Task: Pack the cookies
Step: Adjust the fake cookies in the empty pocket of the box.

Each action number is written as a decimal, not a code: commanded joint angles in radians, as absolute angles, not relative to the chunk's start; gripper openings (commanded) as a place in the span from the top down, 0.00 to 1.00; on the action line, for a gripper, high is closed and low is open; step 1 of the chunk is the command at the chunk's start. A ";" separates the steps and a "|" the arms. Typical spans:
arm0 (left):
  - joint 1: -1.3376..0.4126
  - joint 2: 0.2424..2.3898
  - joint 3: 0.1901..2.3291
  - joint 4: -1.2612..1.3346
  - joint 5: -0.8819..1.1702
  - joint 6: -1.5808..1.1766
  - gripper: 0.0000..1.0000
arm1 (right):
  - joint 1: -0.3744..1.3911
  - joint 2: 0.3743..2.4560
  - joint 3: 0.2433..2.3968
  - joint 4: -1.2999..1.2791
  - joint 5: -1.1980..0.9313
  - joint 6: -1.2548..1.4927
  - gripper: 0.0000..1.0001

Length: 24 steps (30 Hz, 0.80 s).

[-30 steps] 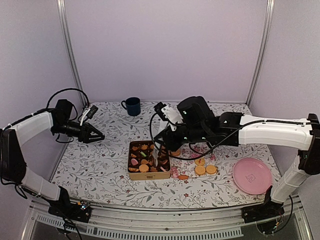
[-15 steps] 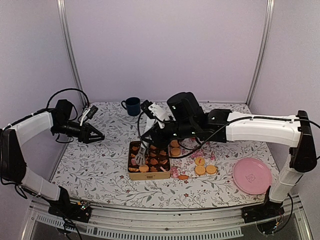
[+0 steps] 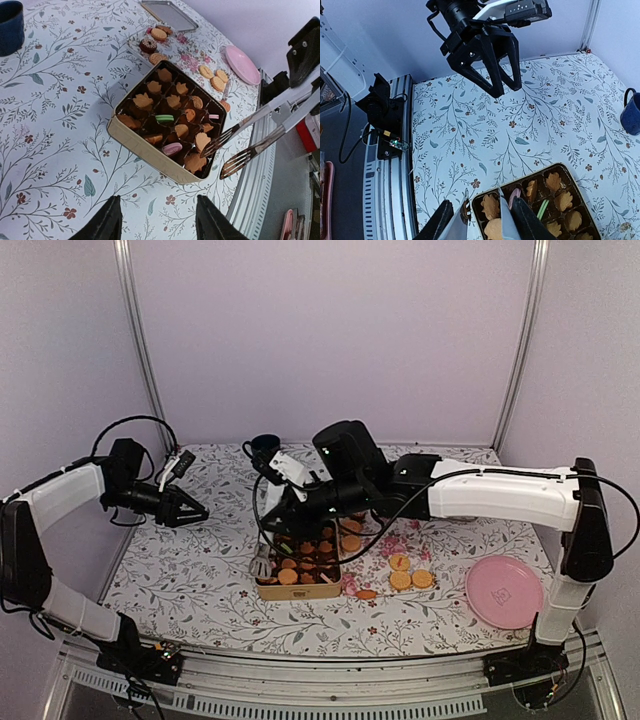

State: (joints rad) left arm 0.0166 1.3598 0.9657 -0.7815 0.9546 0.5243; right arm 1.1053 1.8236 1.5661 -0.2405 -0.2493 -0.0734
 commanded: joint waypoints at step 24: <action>0.038 1.341 0.965 -0.798 0.961 0.549 0.50 | 1.110 1.884 1.619 -0.269 -0.174 -0.097 0.97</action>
State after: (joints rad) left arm 0.0246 1.3567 0.9657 -0.7849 0.9524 0.5316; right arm 1.1061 1.8847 1.5875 -0.2848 -0.2371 -0.1154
